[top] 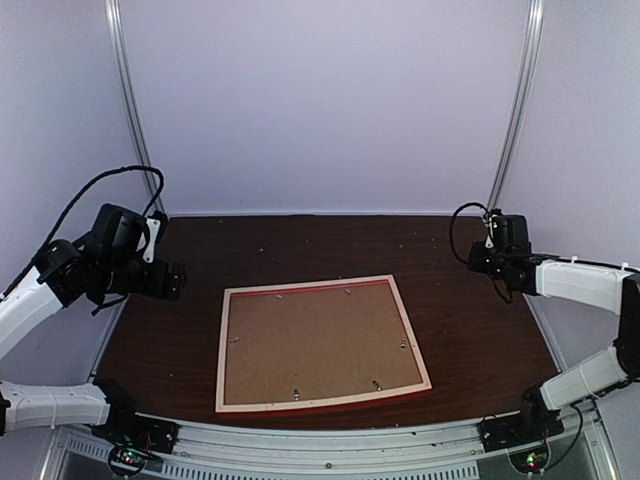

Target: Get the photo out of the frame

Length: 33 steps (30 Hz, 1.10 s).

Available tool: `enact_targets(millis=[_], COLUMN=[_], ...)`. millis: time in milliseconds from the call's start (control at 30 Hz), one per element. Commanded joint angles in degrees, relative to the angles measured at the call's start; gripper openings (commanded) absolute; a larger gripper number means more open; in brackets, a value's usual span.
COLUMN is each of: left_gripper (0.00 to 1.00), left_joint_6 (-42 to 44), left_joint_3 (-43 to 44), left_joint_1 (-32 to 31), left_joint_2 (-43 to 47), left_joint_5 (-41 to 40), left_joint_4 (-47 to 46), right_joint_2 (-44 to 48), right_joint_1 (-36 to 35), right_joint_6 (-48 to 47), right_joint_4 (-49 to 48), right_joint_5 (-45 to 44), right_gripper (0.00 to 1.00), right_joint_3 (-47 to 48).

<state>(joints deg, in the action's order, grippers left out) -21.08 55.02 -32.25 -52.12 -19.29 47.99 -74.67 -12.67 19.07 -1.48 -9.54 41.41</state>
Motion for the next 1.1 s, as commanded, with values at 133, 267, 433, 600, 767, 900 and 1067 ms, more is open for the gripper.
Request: enact_targets(millis=[133, 267, 433, 600, 767, 900, 1067], left_gripper=[0.98, 0.98, 0.98, 0.98, 0.98, 0.98, 0.98], left_joint_6=[4.0, 5.3, 5.9, 6.1, 6.1, 6.1, 6.1], left_joint_3=[-1.5, -1.5, -1.7, -1.7, -1.6, -1.7, -1.7], left_joint_1=[0.3, 0.3, 0.3, 0.3, 0.3, 0.3, 0.3], left_joint_2=[3.8, 3.2, 2.8, 2.3, 2.3, 2.5, 2.8], left_joint_5=[-4.8, -4.1, -3.9, -3.4, -3.0, -2.9, -2.9], left_joint_4=[2.0, 1.4, 1.5, 1.5, 1.5, 1.4, 1.4], right_joint_2=[-7.5, -11.9, -14.7, -18.0, -18.5, -17.8, -17.2], right_joint_1=[7.8, 8.8, 9.6, 9.6, 9.7, 9.7, 9.7], right_joint_6=[9.1, 10.1, 10.7, 9.9, 9.9, 9.8, 9.0], right_joint_4=[-6.8, -4.7, -4.0, 0.0, 2.7, 3.8, 6.0], right_joint_5=[12.1, 14.0, 15.9, 17.4, 17.5, 17.2, 17.2], right_gripper=[0.0, 0.0, 0.0, 0.01, 0.12, 0.21, 0.24], right_joint_3=[-1.2, 0.7, 0.9, 2.6, 3.6, 3.1, 2.8])
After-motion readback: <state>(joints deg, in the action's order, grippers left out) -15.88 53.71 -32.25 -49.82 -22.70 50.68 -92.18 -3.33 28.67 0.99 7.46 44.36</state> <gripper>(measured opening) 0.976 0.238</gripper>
